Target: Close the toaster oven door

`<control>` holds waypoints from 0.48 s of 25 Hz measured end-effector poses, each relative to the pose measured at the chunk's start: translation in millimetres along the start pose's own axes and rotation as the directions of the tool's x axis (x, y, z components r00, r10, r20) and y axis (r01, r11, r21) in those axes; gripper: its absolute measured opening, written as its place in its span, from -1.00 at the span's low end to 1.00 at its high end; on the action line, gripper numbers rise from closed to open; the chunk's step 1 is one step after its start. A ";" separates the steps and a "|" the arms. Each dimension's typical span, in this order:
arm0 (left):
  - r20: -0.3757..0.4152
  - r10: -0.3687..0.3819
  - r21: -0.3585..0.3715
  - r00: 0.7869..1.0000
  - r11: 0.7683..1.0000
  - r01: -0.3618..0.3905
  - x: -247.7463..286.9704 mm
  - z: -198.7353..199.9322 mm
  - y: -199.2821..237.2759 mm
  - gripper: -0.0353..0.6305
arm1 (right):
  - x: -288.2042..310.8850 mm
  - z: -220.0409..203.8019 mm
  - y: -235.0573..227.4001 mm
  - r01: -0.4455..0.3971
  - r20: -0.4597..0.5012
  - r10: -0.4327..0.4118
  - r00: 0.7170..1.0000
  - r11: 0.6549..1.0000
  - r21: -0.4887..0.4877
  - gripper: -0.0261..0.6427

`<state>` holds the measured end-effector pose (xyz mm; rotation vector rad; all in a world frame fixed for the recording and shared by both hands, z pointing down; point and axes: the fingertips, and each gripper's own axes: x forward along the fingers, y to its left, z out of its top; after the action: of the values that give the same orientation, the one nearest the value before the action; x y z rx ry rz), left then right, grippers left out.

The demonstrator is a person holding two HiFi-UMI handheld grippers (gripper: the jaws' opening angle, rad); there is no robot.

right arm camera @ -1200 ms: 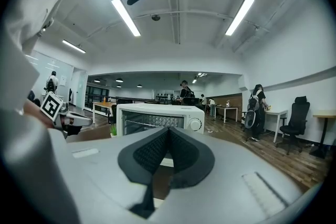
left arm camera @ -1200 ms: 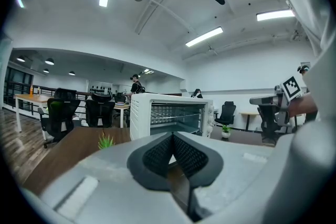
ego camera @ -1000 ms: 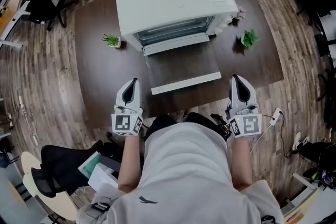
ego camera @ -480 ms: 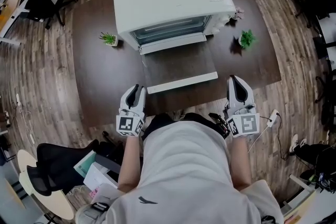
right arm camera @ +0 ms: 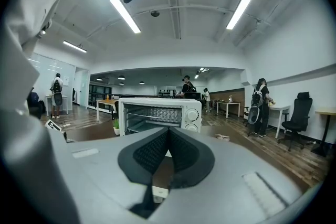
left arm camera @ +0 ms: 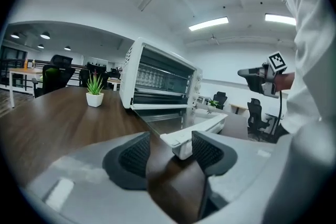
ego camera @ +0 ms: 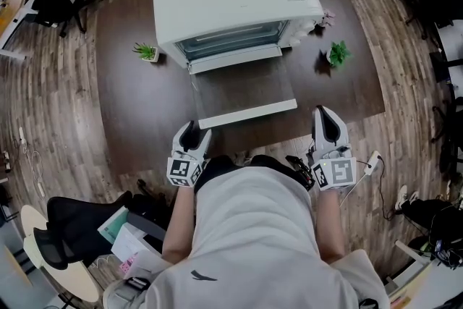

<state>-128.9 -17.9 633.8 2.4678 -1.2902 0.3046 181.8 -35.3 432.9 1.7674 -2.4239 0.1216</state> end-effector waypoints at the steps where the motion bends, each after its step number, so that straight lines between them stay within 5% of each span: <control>1: -0.010 -0.002 0.006 1.000 1.000 0.002 1.6 -2.8 -0.5 -0.15 | 0.5 -0.4 -0.7 0.000 -0.001 0.000 1.000 1.000 0.000 -0.92; 12: -0.181 0.002 0.205 0.983 0.978 0.036 18.2 -28.1 -12.9 -0.09 | 14.1 -3.4 2.3 -0.019 -0.009 0.020 1.000 1.000 0.006 -0.92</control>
<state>-108.9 -13.8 663.3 2.5486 -1.2147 0.6748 175.6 -47.4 438.5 1.7423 -2.4377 0.1385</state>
